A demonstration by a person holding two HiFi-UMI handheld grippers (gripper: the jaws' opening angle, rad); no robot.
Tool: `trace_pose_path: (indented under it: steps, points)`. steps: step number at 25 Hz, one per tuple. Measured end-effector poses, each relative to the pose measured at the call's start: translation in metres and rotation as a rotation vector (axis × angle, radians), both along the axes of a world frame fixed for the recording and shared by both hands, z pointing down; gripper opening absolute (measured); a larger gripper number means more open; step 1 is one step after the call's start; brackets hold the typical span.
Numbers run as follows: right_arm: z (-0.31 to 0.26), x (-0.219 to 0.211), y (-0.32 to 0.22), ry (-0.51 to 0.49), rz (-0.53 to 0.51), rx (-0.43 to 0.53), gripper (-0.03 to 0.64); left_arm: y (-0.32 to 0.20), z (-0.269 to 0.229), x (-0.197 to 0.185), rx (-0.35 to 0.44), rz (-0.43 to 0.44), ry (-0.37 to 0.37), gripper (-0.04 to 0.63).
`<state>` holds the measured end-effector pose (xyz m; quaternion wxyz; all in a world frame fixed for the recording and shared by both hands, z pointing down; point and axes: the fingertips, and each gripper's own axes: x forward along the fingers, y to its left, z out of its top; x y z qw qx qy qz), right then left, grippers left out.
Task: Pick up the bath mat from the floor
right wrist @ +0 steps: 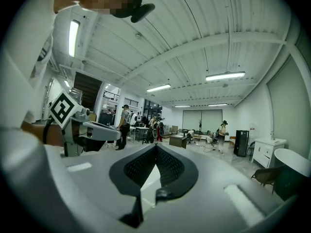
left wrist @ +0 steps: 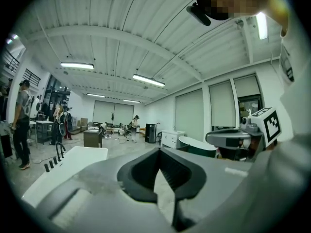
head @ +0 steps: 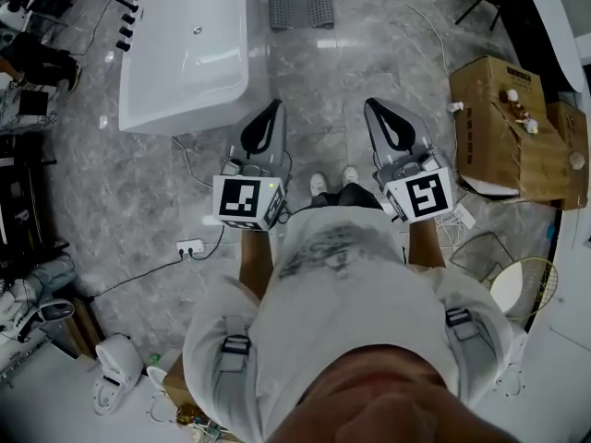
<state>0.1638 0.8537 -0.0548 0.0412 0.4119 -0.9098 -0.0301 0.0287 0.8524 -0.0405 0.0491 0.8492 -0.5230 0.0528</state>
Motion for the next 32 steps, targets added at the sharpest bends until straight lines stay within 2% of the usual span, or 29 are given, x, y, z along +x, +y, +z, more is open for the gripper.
trace_pose_path:
  steps: [8,15,19,25,32]
  points:
    - [0.013,0.011,-0.045,-0.004,-0.017,-0.02,0.002,-0.039,0.014,0.005,-0.021,-0.029,-0.024,0.002]
    - [0.008,0.029,-0.103,-0.02,-0.068,-0.011,0.002,-0.085,0.019,0.024,-0.041,-0.057,-0.034,0.002]
    - [0.002,0.039,-0.134,-0.009,-0.094,0.01,0.002,-0.115,0.014,0.038,-0.029,-0.067,-0.039,0.002]
    - [0.008,0.055,-0.167,-0.003,-0.12,-0.01,0.002,-0.15,0.006,0.059,-0.013,-0.076,-0.062,0.002]
    - [0.012,0.054,-0.203,-0.01,-0.136,-0.025,0.002,-0.181,0.008,0.06,-0.024,-0.088,-0.076,0.002]
